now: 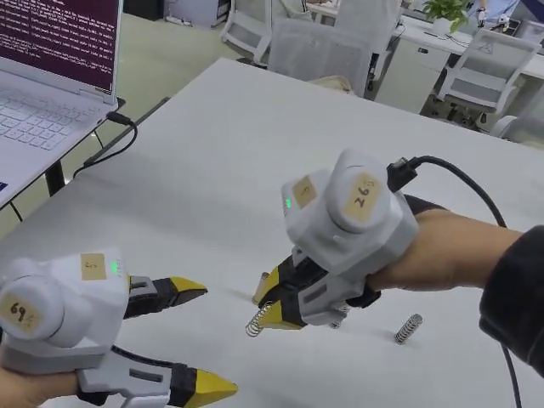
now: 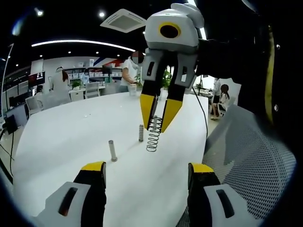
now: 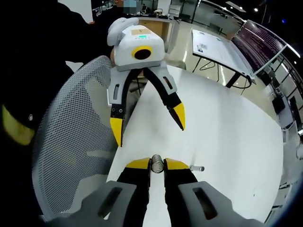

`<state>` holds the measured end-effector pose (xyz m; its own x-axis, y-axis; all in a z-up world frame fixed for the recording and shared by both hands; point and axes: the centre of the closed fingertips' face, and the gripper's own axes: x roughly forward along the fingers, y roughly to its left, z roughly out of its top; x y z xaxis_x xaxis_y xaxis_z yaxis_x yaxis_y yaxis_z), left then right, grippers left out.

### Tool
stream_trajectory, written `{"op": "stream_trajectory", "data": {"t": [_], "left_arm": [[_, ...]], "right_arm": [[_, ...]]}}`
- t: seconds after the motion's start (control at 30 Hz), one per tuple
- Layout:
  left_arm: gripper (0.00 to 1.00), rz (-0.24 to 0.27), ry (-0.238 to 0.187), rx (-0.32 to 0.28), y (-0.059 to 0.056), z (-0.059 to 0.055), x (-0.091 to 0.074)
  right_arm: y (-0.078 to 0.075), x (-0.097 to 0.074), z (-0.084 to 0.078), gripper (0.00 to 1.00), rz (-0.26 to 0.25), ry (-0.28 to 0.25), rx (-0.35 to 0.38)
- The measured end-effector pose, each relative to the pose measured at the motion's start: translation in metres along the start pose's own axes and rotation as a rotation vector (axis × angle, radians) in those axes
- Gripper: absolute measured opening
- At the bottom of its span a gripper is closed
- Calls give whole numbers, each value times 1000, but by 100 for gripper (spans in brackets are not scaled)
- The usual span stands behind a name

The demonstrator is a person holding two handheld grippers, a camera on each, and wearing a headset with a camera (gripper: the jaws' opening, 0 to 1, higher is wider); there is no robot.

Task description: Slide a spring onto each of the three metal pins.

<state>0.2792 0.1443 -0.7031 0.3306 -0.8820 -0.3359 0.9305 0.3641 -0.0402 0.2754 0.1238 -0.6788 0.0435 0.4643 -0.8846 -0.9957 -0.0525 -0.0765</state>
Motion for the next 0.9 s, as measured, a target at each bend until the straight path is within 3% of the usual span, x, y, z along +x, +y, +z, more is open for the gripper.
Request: {"op": "stream_trajectory", "data": {"t": [0.4, 0.63, 0.9], "left_arm": [[88, 76, -12, 13, 14, 0, -3], [92, 90, -17, 15, 16, -1, -3], [95, 109, -22, 14, 20, -2, -5]], "right_arm": [[-5, -3, -2, 7, -8, 4, 4], [-11, -7, -3, 7, -17, 12, 5], [-33, -19, -10, 7, -54, 46, 3]]}}
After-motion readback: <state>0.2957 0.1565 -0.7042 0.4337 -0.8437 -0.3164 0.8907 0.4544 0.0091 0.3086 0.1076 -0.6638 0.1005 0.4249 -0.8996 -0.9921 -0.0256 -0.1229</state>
